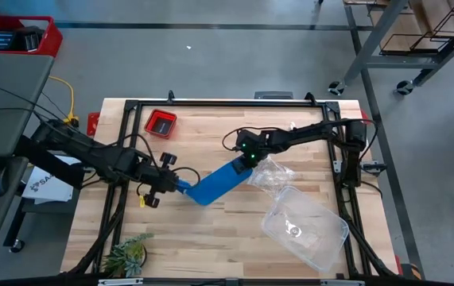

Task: Roll bandage
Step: Roll the blue bandage

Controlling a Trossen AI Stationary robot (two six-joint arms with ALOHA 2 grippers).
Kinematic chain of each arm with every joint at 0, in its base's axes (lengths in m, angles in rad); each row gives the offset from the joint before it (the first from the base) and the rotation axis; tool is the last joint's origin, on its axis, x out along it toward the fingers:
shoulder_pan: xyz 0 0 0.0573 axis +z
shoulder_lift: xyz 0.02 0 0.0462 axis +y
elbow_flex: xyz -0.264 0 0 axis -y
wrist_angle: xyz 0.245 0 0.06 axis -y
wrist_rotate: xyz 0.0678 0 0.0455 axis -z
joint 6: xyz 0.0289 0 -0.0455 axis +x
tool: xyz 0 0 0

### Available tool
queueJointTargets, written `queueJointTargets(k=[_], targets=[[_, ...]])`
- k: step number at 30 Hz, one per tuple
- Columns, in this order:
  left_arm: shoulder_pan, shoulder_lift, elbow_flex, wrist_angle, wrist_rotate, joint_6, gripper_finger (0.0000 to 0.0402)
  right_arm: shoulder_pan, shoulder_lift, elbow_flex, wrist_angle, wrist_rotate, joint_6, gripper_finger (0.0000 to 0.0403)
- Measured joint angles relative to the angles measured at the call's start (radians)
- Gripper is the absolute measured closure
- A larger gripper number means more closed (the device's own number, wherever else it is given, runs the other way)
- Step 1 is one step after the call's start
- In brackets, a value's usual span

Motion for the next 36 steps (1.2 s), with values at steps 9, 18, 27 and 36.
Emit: queueJointTargets(k=[9,18,27,36], targets=[[-0.001,0.002,-0.048,0.044,0.043,-0.135,0.0368,-0.004,-0.014,-0.044,-0.076,0.052,0.046,0.0403],[0.026,0.002,-0.095,-0.005,-0.048,-0.023,0.0368,0.036,-0.158,-0.27,0.091,0.154,0.292,0.0403],[0.142,0.002,-0.097,-0.028,-0.092,0.22,0.0368,0.093,-0.279,-0.398,0.104,0.243,0.437,0.0403],[0.178,0.002,-0.186,-0.045,0.03,0.323,0.0368,0.113,-0.371,-0.416,0.035,0.3,0.482,0.0403]])
